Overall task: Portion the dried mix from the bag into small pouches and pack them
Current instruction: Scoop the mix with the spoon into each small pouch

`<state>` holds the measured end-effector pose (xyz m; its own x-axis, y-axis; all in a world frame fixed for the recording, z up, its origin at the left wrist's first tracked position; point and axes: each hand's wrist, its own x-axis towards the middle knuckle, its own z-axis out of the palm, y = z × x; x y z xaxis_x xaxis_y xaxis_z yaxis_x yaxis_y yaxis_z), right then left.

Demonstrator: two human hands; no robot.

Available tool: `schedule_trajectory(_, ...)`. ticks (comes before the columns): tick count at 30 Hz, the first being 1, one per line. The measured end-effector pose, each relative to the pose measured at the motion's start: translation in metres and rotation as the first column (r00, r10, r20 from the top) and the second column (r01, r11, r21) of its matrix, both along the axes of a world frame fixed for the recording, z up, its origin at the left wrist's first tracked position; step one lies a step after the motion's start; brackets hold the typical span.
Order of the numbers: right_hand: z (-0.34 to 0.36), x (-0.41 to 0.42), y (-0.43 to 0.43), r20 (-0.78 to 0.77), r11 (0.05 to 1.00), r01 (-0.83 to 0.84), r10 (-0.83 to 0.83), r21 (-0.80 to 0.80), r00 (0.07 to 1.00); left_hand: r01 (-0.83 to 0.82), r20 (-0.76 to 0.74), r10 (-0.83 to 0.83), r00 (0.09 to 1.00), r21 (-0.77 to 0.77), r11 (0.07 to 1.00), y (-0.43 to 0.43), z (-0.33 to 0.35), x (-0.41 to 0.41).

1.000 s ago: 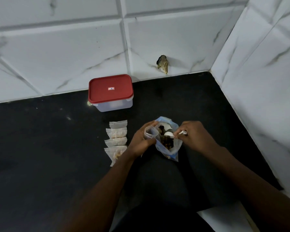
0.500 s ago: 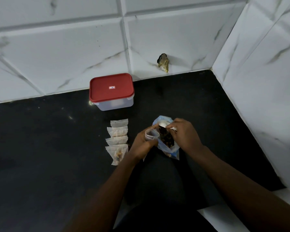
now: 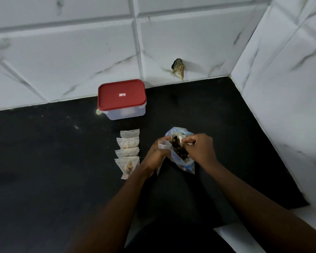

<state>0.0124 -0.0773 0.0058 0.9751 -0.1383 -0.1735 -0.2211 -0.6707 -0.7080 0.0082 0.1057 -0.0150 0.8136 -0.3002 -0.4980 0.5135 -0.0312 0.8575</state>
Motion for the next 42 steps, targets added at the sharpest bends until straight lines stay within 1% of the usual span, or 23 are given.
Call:
schedule_trajectory(3,0.0,-0.004,0.001,-0.14,0.962,0.179,-0.152,0.205,0.978,-0.033,-0.023,0.032,0.999,-0.059,0.998,0.0,-0.002,-0.001)
schedule_trajectory(7,0.002,-0.004,-0.003,-0.274,0.878,0.335,-0.248,0.343,0.929,0.0,-0.027,-0.002,1.0,-0.087,0.996,-0.002,-0.002,0.003)
schedule_trajectory(9,0.003,-0.002,-0.005,-0.326,0.826,0.395,-0.274,0.402,0.905,0.03,-0.014,-0.031,0.999,-0.059,0.998,-0.004,0.0,0.006)
schedule_trajectory(11,0.006,-0.001,-0.006,-0.366,0.773,0.449,-0.3,0.448,0.881,0.048,0.011,-0.048,0.999,0.001,0.999,-0.006,0.004,0.007)
schedule_trajectory(13,0.008,0.0,-0.007,-0.401,0.709,0.491,-0.31,0.506,0.862,0.022,0.028,-0.023,0.999,0.034,0.999,-0.006,0.005,0.007)
schedule_trajectory(14,0.009,0.0,-0.008,-0.41,0.699,0.492,-0.302,0.519,0.861,0.017,0.033,-0.018,0.999,0.037,0.999,-0.005,0.006,0.007)
schedule_trajectory(15,0.01,0.0,-0.009,-0.407,0.716,0.478,-0.289,0.509,0.867,0.031,0.041,-0.032,0.999,0.036,0.999,-0.004,0.007,0.006)
schedule_trajectory(18,0.008,0.003,-0.01,-0.344,0.822,0.41,-0.281,0.395,0.896,0.113,0.085,-0.116,0.99,0.034,0.993,0.0,0.009,0.005)
schedule_trajectory(20,0.005,0.006,-0.008,-0.311,0.856,0.384,-0.281,0.347,0.908,0.142,0.107,-0.146,0.983,0.044,0.989,0.0,0.009,0.005)
schedule_trajectory(22,0.003,0.008,-0.004,-0.327,0.85,0.387,-0.275,0.356,0.904,0.144,0.109,-0.15,0.983,0.056,0.988,0.0,0.011,0.005)
schedule_trajectory(26,0.008,0.008,-0.009,-0.405,0.759,0.439,-0.252,0.481,0.879,0.112,0.139,-0.12,0.983,0.062,0.992,0.006,0.011,0.005)
schedule_trajectory(28,0.013,0.008,-0.016,-0.429,0.741,0.44,-0.227,0.507,0.875,0.097,0.168,-0.109,0.98,0.082,0.992,0.008,0.009,0.003)
schedule_trajectory(33,0.018,0.006,-0.029,-0.455,0.788,0.403,-0.177,0.465,0.873,0.121,0.251,-0.166,0.953,0.185,0.975,0.007,0.003,0.001)
schedule_trajectory(38,0.015,-0.001,-0.039,-0.466,0.819,0.365,-0.137,0.443,0.874,0.09,0.275,-0.155,0.949,0.235,0.968,0.01,-0.003,0.001)
schedule_trajectory(42,0.012,-0.01,-0.045,-0.453,0.8,0.371,-0.142,0.471,0.88,0.091,0.268,-0.166,0.949,0.27,0.959,0.011,-0.004,-0.003)
